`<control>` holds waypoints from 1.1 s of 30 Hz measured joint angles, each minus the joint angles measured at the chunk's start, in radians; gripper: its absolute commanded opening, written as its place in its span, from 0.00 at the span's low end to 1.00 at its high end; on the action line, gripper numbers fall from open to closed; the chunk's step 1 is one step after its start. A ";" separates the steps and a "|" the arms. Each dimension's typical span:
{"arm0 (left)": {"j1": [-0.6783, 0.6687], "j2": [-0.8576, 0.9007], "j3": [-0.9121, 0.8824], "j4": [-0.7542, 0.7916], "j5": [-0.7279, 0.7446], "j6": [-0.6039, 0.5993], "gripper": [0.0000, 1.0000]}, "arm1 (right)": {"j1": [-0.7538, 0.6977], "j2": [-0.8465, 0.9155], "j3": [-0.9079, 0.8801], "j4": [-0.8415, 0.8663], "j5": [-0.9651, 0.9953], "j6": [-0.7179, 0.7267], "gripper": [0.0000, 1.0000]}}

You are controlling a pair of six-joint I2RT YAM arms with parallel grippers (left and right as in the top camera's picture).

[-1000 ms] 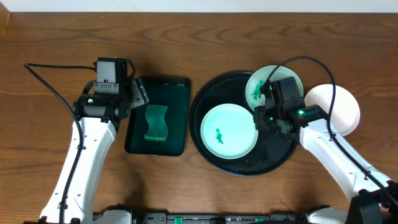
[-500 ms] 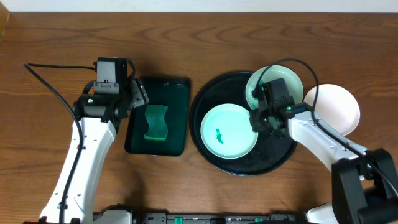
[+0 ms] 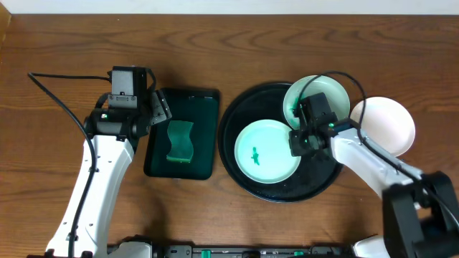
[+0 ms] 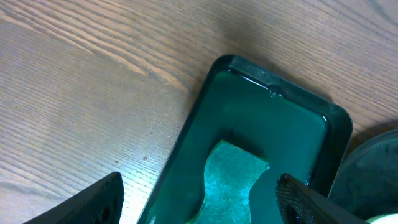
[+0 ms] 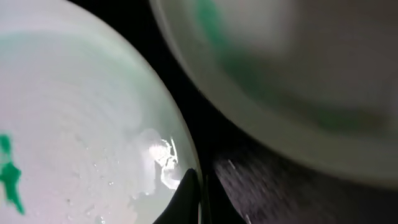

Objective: Clean dirty plates on tray and stack at the side
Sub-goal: 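Move the right gripper to the upper mint plate rim and pinch it, then hold the upper mint plate rim steady with the right gripper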

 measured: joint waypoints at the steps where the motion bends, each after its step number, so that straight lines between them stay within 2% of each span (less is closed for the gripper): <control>1: 0.000 0.000 0.000 0.000 0.000 0.000 0.79 | 0.000 -0.021 0.000 -0.014 0.015 0.026 0.01; 6: 0.000 0.000 0.000 0.000 0.000 0.000 0.79 | 0.000 -0.136 0.000 -0.069 0.082 0.167 0.01; 12: 0.000 0.000 0.000 0.000 0.000 0.000 0.79 | 0.000 -0.135 0.000 -0.076 0.095 0.226 0.01; 25: 0.000 0.000 0.000 0.000 0.000 0.000 0.79 | 0.013 -0.050 0.000 -0.039 0.076 0.245 0.01; 33: 0.000 0.000 0.000 0.000 0.000 0.000 0.79 | 0.051 0.027 0.000 0.024 0.063 0.161 0.02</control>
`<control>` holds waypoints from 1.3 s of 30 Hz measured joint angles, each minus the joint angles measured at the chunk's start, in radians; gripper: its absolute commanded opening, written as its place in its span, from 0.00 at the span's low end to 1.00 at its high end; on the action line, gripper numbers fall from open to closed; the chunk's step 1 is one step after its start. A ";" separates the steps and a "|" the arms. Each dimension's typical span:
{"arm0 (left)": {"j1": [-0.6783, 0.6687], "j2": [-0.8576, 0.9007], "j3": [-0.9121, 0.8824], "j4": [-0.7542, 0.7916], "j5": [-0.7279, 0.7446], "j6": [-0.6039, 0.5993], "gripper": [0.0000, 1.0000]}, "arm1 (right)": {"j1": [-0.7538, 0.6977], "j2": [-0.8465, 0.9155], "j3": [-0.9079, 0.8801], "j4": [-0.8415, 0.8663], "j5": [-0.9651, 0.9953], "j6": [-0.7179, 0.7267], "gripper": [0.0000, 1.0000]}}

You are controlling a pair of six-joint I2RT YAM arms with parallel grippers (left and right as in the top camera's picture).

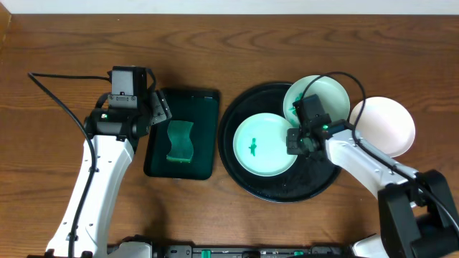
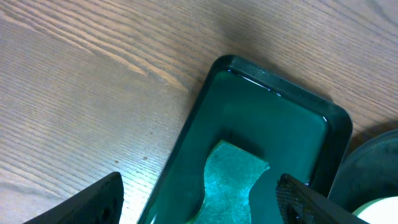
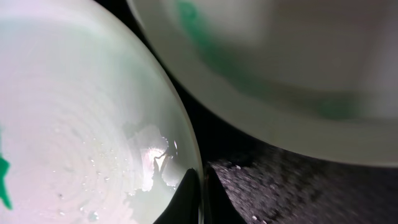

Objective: Clean dirty plates on tray and stack at the side
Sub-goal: 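Hold the upper mint plate rim steady with the right gripper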

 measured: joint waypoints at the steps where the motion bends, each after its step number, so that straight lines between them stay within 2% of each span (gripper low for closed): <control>1: 0.000 0.000 0.000 0.000 0.000 0.000 0.79 | 0.001 0.008 0.000 0.001 -0.002 -0.004 0.04; 4: 0.000 0.000 0.000 0.000 0.000 0.000 0.79 | 0.001 0.010 0.000 0.002 -0.003 -0.018 0.10; 6: 0.000 0.000 0.000 0.000 0.000 0.000 0.79 | 0.001 0.014 0.000 0.003 -0.003 -0.030 0.25; 7: 0.000 0.000 0.000 0.000 0.000 0.000 0.79 | 0.001 0.016 0.000 0.008 -0.004 -0.042 0.29; 9: 0.000 0.000 0.000 0.000 0.000 0.000 0.79 | 0.001 0.017 0.000 0.023 -0.004 -0.053 0.31; 12: 0.000 0.000 0.000 0.000 0.000 0.000 0.79 | 0.001 0.017 0.000 0.038 -0.003 -0.059 0.29; 16: 0.000 0.000 0.000 0.000 0.000 0.000 0.79 | 0.001 0.017 0.000 0.050 -0.004 -0.079 0.08; 19: 0.000 0.000 0.000 0.000 0.000 0.000 0.79 | 0.001 0.017 0.000 0.053 -0.001 -0.093 0.02; 39: 0.000 0.000 0.000 0.000 0.000 0.000 0.79 | 0.000 0.017 0.000 0.054 -0.003 -0.105 0.01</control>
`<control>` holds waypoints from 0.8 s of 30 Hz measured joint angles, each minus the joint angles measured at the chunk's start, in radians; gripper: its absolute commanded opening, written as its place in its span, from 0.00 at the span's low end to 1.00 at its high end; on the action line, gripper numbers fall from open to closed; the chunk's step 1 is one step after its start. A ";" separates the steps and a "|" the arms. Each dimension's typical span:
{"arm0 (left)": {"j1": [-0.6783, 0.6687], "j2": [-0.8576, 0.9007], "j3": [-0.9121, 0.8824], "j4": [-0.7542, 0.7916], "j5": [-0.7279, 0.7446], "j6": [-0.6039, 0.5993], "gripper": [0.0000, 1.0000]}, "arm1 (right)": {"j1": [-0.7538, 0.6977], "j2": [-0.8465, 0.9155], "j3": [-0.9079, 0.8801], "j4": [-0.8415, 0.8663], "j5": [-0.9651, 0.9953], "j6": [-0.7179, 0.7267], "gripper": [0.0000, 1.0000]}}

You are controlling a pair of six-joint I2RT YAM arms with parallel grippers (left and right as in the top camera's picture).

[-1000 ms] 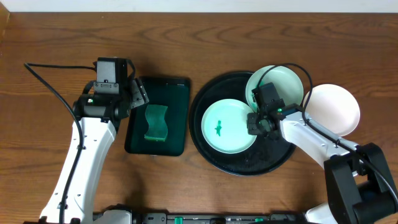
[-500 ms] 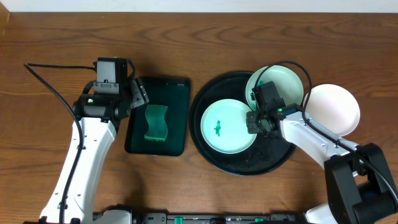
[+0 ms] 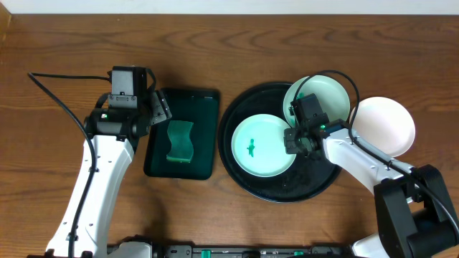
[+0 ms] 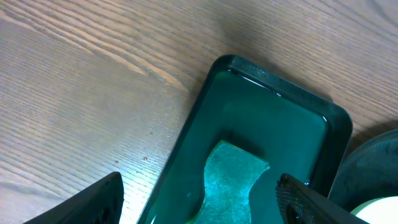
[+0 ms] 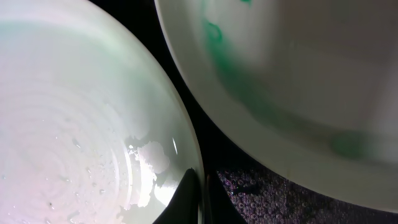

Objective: Clean dirty plates on tray and stack at the side
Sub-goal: 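Hold the upper mint plate rim steady with the right gripper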

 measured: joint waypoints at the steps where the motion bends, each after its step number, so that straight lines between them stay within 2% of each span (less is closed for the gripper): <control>1: 0.000 0.000 0.000 0.000 0.000 0.000 0.79 | 0.000 0.000 0.000 0.000 0.000 0.000 0.01; 5: 0.000 0.000 0.000 -0.059 0.016 0.000 0.79 | 0.000 0.000 0.000 0.000 0.000 0.000 0.01; 10: 0.000 0.000 -0.002 -0.132 0.106 0.000 0.78 | 0.000 0.000 0.000 0.002 0.000 0.000 0.01; 17: -0.015 0.000 -0.057 -0.132 0.175 -0.002 0.55 | 0.000 0.000 0.000 0.002 -0.001 0.000 0.01; 24: -0.051 0.001 -0.068 -0.129 0.189 -0.004 0.51 | 0.000 0.000 0.000 0.002 -0.001 0.000 0.01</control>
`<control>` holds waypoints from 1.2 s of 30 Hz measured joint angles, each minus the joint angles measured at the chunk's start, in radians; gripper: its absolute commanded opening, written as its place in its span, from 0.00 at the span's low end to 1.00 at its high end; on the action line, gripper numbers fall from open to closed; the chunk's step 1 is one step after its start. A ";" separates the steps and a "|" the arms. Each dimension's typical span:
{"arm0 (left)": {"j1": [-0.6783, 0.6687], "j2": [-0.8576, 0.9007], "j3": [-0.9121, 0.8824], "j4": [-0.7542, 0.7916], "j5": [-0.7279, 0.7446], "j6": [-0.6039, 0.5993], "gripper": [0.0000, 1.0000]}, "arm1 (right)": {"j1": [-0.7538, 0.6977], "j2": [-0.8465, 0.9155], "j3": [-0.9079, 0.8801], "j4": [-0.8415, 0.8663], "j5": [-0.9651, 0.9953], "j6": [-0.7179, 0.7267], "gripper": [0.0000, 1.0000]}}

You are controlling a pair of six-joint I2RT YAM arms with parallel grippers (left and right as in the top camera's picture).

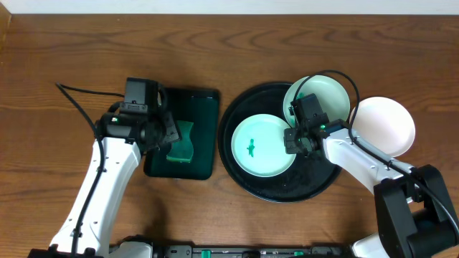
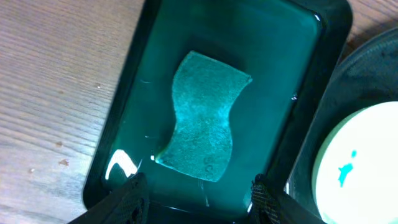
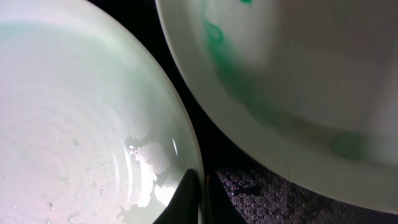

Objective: Clean dirty plates on tray and stack at the side
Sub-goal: 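Hold the upper mint plate rim steady with the right gripper, then lower the left gripper into the water tray and grasp the green sponge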

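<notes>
A round black tray [image 1: 280,188] carries two dirty plates. The front plate [image 1: 262,147] has a green smear at its middle, and my right gripper [image 3: 200,186] is shut on its right rim [image 3: 186,134]. The back plate [image 1: 323,94], with green marks [image 3: 214,34], sits behind it, its edge over the tray's rim. A green sponge [image 2: 202,124] lies in a dark green rectangular dish [image 2: 112,165]. My left gripper [image 2: 199,194] hangs open just above that dish, at the sponge's near end.
A clean white plate [image 1: 389,125] sits on the wooden table to the right of the black tray. The left arm's cable [image 1: 82,92] trails to the left. The table's back edge runs along the top of the overhead view.
My left gripper has moved from beside the dish's back left corner to over the dish, above the sponge, still open. The right gripper and both plates are unchanged.
My right gripper was shut on the front plate's rim throughout. Between the first moments the plate shifted a little toward the tray's left back. The left gripper stayed open beside the dish, and now hangs over the sponge.
</notes>
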 measured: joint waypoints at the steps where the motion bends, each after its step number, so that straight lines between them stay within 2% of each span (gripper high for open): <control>1: -0.008 0.001 0.000 0.002 0.000 0.000 0.51 | 0.000 0.000 0.000 0.000 0.000 0.000 0.01; 7: -0.055 0.065 0.000 0.044 0.000 0.000 0.51 | 0.000 0.000 0.000 0.000 0.000 0.000 0.01; 18: -0.058 0.249 0.000 0.148 0.000 0.000 0.51 | 0.000 0.000 0.000 0.001 -0.001 0.000 0.02; 36: -0.058 0.382 0.000 0.178 -0.047 0.037 0.47 | 0.000 0.000 0.000 0.000 0.000 0.000 0.03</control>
